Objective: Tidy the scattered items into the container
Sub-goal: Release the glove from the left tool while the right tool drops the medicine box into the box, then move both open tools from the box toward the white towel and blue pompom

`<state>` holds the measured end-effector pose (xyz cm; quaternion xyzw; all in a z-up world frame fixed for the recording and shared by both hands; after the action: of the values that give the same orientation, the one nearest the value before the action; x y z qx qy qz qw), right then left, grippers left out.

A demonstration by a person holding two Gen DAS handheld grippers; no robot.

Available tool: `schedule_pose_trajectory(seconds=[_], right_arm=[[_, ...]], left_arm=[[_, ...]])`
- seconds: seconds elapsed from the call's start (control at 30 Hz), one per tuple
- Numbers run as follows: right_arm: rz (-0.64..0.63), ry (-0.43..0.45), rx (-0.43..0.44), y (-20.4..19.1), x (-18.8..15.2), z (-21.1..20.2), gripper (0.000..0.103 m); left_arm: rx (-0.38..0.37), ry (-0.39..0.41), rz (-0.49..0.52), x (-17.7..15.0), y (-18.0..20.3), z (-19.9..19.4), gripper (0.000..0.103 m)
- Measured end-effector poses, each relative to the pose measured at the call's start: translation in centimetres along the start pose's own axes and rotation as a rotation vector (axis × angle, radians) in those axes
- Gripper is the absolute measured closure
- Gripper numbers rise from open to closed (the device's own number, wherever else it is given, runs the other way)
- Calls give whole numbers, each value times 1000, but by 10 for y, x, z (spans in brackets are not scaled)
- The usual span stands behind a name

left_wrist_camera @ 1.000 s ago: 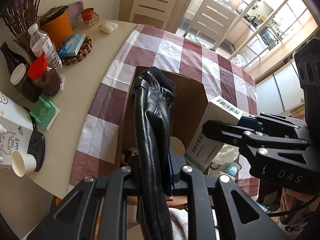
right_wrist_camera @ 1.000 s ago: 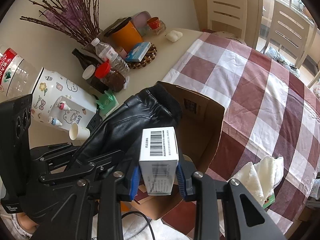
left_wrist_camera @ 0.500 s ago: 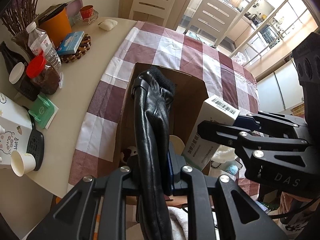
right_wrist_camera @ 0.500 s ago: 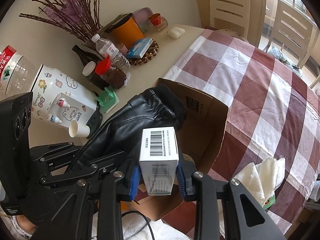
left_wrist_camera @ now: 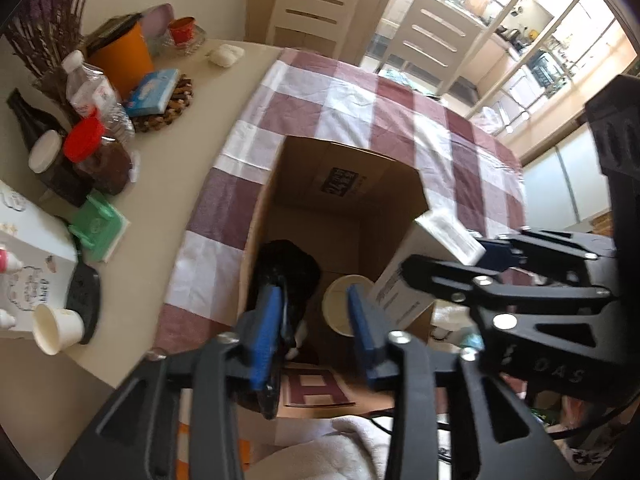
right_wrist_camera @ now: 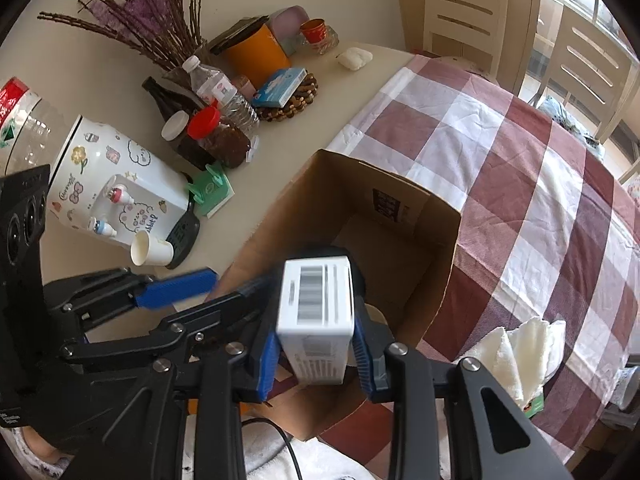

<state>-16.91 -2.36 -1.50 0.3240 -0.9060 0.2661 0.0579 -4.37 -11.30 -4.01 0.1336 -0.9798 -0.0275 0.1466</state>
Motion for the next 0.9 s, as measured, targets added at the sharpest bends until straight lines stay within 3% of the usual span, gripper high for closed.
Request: schedule_pose_trajectory(seconds=[0.07, 0.33, 0.9], right_arm=[[-3, 10, -5, 0, 1, -3, 68], [19, 51, -18, 3, 5, -16, 58], [70, 83, -53, 15, -14, -34, 56]], left_arm=[[8, 3, -12, 1, -6, -1, 48], [40, 4, -35, 1, -17, -6, 29], [51, -19, 1, -8, -2, -12, 24]])
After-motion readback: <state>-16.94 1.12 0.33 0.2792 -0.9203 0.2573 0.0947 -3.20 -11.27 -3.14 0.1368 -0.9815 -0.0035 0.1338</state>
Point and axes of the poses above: each gripper's, at about its wrist camera, not at the fingertips, and z roughly the way its jaws point, y to its right, x to its top, the point moved 8 cm from there along z, roughly the way its jaws point, and after that the axes turned 10 degrees about x, right-handed, at the moved point
